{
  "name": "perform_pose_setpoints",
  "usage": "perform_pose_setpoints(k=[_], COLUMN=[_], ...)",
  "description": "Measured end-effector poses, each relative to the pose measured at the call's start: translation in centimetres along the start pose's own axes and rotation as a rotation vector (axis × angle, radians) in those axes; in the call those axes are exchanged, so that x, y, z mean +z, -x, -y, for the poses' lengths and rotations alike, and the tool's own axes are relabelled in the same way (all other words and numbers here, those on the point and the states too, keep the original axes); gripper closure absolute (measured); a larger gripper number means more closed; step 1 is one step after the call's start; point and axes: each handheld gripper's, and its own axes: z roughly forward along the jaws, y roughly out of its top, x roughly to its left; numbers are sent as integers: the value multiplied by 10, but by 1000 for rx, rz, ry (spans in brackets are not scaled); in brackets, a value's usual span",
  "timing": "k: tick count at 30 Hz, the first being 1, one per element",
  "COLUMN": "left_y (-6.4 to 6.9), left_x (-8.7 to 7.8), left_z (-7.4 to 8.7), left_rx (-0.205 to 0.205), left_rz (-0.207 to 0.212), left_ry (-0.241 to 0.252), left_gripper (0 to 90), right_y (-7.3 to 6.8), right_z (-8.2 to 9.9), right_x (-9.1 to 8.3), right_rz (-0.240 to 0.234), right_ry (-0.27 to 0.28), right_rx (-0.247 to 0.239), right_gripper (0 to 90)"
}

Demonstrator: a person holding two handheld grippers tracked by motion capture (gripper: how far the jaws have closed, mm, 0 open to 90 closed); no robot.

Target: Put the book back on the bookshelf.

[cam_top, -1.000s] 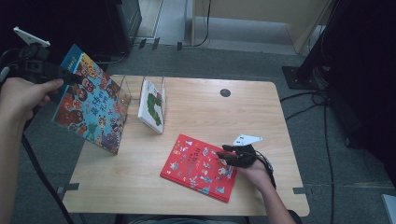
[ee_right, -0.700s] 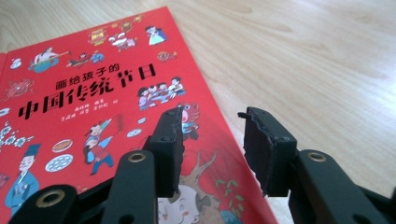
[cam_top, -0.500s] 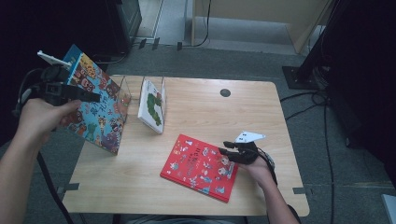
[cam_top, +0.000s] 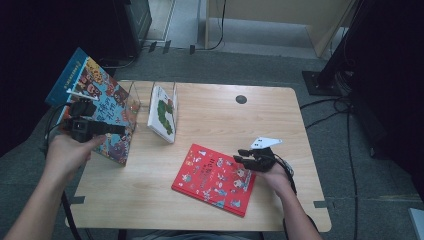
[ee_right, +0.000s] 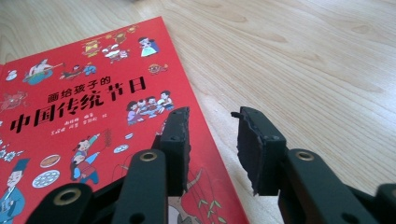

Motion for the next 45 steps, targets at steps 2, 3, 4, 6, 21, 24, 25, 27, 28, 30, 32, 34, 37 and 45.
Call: perform_pose_setpoints(k=[2,3,4,6,21,24,25,27,28,30,32,34,37,45], left_y=[4,6,8,12,28,32,32,35,36,38,40,41,45,52], left_x=[5,9,13,20,73,86,86,93,96,101,107,111,118,137], left_z=[6,8,11,15,45,52,52,57,59,63,68,72,79,95], left_rx=[10,15,19,33,76,97,97,105,109,117,117,112,128,142], left_rz=[8,13,17,15,58,65,65,65,64,87,103,113,125,136], left_ry=[0,0,-3,-11,-24,-36,-36,-37,-43,-43,-46,-53,-63,-81], left_gripper=[579,578,578,574,559,566,568,568,574,587,625,635,672,738], right_y=[-1,-1,-1,-2,-3,-2,-2,-2,-2,-2,-3,-3,-3,-5], right_z=[0,1,1,2,21,27,27,30,33,35,37,40,43,51], right_x=[0,0,0,-2,-19,-25,-25,-27,-30,-31,-33,-35,-37,-45], right_rz=[-6,-10,-14,-24,1,10,10,12,13,12,12,15,15,22], right_ry=[-5,-9,-11,-18,-33,-37,-37,-38,-46,-47,-50,-58,-51,-37], right_rx=[-1,-2,-1,-5,-9,0,0,2,2,0,5,7,9,10], right_gripper=[657,661,664,679,813,842,842,862,878,882,887,890,890,890])
